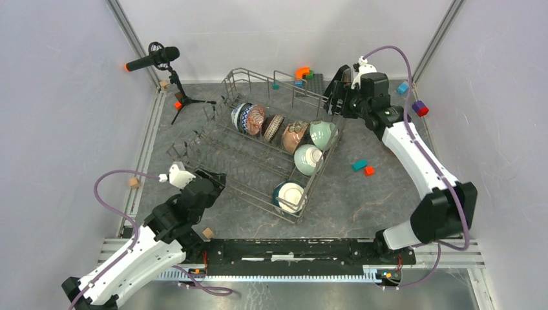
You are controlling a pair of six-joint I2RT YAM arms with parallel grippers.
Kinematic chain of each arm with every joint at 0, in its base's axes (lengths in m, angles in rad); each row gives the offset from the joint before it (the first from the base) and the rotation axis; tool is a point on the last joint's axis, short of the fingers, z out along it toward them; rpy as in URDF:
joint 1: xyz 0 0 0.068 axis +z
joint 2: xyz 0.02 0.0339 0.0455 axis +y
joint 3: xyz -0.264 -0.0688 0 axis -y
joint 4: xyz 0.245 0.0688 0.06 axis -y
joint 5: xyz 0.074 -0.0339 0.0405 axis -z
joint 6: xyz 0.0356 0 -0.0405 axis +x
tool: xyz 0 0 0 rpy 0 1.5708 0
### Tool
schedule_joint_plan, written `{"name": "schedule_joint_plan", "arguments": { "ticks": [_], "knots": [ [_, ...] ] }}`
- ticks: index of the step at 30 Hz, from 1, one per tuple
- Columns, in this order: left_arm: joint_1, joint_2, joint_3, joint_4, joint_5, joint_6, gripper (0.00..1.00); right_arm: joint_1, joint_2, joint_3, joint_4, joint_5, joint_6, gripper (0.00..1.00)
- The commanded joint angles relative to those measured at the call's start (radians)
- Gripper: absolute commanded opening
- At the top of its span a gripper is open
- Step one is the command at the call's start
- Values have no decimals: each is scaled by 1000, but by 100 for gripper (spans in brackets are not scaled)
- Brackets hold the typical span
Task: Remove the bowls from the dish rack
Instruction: Adjust the dish rack at the center of the board.
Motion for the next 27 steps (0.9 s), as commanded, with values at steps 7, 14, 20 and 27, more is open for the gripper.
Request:
{"name": "schedule_joint_plan", "arguments": {
  "ticks": [7,14,20,27],
  "knots": [
    [-8,-64,113,-266,28,183,88,11,-267,-83,-70,23,-34,96],
    [-7,11,337,-309,-153,489,93,11,-552,-273,-39,-66,-11,95],
    [-5,183,496,-127,-241,934,93,11,-775,-468,22,-178,14,93],
    [192,398,530,37,-217,1138,95,10,-914,-623,57,-258,37,91]
  ]
}}
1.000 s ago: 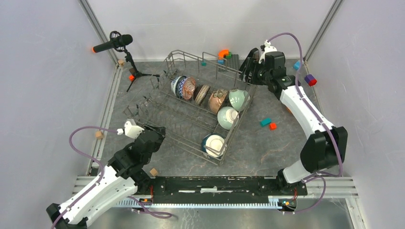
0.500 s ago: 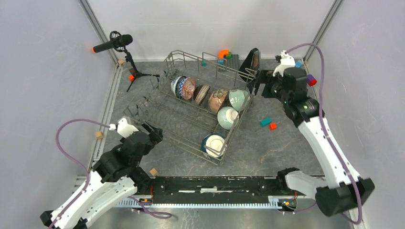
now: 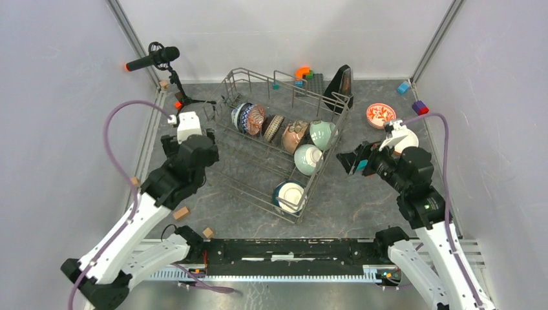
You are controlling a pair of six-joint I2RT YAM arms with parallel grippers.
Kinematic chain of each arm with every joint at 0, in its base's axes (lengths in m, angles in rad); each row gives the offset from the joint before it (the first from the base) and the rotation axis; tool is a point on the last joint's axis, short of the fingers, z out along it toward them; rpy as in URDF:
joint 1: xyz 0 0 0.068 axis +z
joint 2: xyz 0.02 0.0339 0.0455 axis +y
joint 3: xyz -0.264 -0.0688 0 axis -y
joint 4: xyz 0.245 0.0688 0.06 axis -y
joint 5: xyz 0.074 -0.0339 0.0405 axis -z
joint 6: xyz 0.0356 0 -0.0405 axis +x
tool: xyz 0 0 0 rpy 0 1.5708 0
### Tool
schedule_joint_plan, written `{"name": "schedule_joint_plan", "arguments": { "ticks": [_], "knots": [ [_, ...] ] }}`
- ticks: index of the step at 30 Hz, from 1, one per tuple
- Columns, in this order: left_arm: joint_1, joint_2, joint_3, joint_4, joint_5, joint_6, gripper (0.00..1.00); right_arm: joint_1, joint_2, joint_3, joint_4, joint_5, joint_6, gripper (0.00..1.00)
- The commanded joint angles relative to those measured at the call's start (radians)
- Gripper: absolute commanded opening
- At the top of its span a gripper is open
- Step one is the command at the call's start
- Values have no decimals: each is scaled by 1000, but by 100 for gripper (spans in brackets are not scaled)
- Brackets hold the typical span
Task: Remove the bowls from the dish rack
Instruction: Adjust the dish rack at the center of the board.
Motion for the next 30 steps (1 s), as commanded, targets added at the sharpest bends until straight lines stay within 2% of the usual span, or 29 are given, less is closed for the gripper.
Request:
{"name": "schedule_joint_plan", "arguments": {
  "ticks": [1,4,11,14,20,25,30],
  "knots": [
    [181,98,30,150,53,194,96,1,-61,-81,62,-72,21,91],
    [344,172,43,202,146,191,96,0,-110,-133,79,-76,20,91],
    [467,320,41,422,201,233,97,1,-230,-267,126,-122,55,90],
    [497,396,55,488,230,287,97,1,-276,-305,130,-134,68,90],
    [532,566,122,453,271,306,91,3,-316,-297,91,-137,55,90],
    [536,622,98,465,274,313,86,9,-313,-263,65,-124,39,90],
    [553,626,47,489,277,301,74,11,-302,-250,73,-139,50,90]
  ]
}}
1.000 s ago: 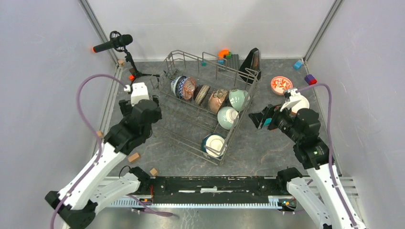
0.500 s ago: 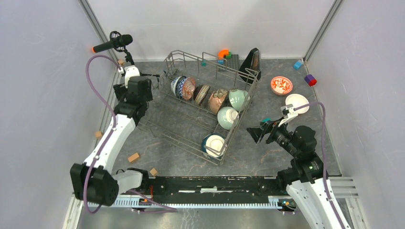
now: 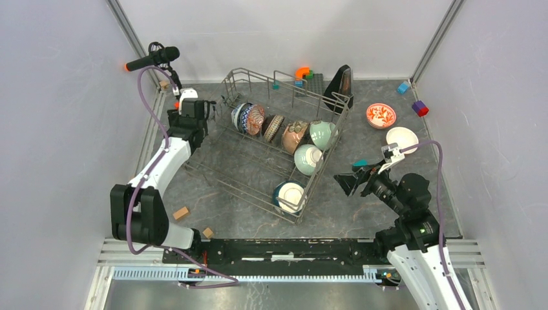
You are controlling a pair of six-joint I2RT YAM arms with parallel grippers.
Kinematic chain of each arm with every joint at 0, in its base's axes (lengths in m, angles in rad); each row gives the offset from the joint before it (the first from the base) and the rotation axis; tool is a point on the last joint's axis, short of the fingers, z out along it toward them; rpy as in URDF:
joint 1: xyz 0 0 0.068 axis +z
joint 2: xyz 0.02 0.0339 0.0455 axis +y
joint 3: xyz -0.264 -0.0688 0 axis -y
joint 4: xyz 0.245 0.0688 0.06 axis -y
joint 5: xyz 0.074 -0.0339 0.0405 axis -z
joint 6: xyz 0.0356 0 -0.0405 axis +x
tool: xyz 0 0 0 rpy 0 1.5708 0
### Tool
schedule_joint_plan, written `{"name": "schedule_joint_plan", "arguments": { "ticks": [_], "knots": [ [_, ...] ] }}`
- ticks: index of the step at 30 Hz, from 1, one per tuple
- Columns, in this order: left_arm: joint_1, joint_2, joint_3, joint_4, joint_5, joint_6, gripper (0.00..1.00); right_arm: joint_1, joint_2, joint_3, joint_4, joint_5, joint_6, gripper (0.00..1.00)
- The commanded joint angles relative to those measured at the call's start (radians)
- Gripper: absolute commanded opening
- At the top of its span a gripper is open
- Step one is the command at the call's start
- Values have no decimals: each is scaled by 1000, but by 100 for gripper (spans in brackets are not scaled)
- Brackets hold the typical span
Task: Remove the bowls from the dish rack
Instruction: Adjust the dish rack at the center of the board.
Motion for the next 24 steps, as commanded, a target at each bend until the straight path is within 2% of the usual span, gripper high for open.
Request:
{"name": "schedule_joint_plan", "arguments": {
  "ticks": [1,3,5,10,12,13,17,24],
  "knots": [
    [20,-7,-38,62,15,25,69,7,7,60,11,-16,-3,90],
    [20,-15,-54,68,16,18,51,7,11,65,12,-17,-2,90],
    [21,-23,-70,73,15,11,39,6,15,68,13,-16,2,90],
    [22,-66,-107,62,30,-34,23,8,22,84,20,-18,6,90],
    [22,-90,-127,52,39,-60,12,6,26,85,25,-14,7,90],
    [21,-104,-138,50,39,-73,4,6,29,86,28,-12,9,90],
    [21,-210,-185,-19,35,-181,2,7,48,87,49,10,12,92],
    [21,-410,-285,-84,128,-337,2,6,96,112,67,25,9,93]
  ]
}}
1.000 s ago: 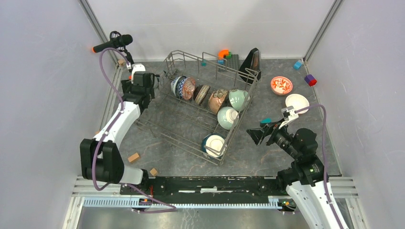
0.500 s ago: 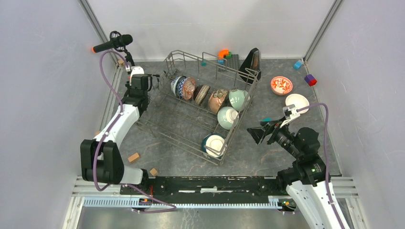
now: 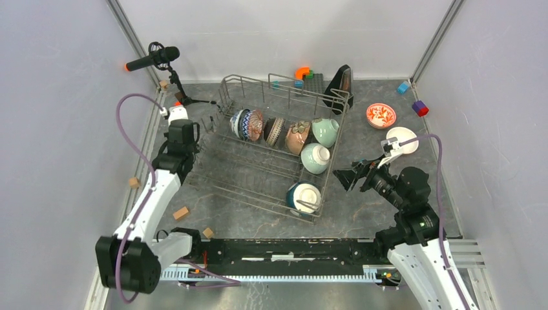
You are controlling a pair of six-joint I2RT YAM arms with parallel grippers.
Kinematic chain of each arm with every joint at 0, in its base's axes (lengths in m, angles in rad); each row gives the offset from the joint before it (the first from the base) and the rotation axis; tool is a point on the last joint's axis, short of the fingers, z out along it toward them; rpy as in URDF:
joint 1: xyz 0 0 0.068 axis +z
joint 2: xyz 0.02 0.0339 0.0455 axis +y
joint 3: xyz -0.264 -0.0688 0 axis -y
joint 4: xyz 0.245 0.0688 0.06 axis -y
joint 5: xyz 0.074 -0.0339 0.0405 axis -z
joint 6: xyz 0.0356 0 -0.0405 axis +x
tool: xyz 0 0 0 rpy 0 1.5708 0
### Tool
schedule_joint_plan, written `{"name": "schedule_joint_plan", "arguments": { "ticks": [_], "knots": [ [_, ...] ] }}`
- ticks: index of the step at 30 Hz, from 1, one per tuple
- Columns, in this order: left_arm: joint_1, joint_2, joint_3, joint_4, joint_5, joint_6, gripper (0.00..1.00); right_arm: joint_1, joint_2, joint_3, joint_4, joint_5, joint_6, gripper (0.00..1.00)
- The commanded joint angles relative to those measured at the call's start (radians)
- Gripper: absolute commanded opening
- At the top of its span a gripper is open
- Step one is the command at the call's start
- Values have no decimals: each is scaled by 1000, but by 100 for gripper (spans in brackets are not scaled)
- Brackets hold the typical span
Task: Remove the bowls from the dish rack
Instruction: Adjust the dish rack at the center of the board.
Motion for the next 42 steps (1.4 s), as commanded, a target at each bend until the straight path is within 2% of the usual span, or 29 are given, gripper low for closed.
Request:
{"name": "schedule_joint_plan", "arguments": {
  "ticks": [1,7,13,17,22,29,30,33,35,37,39,42],
  "knots": [
    [2,-104,-62,-55,45,-290,2,7,30,69,50,20,-1,94],
    [3,-279,-136,-140,96,-449,2,7,63,88,42,66,10,97],
    [3,-403,-193,-189,175,-539,2,7,115,103,45,70,64,98],
    [1,-454,-216,-223,214,-559,2,6,159,131,40,53,105,98],
    [2,-525,-248,-257,221,-538,2,6,156,187,28,85,79,98],
    [-10,-541,-209,-301,212,-529,2,6,147,268,-4,158,36,98],
    [-10,-540,-200,-301,182,-516,5,7,150,272,-6,155,34,98],
    [-10,-506,-123,-288,71,-447,50,7,151,272,-2,134,28,98],
    [-11,-463,-62,-252,36,-380,71,7,150,268,-2,126,22,98],
    [-10,-395,9,-222,5,-323,88,6,149,261,-3,119,19,98],
    [-10,-316,53,-175,-32,-262,94,7,138,250,0,111,15,98],
    [-9,-168,99,-130,-44,-215,94,10,115,217,15,108,15,98]
  ]
}}
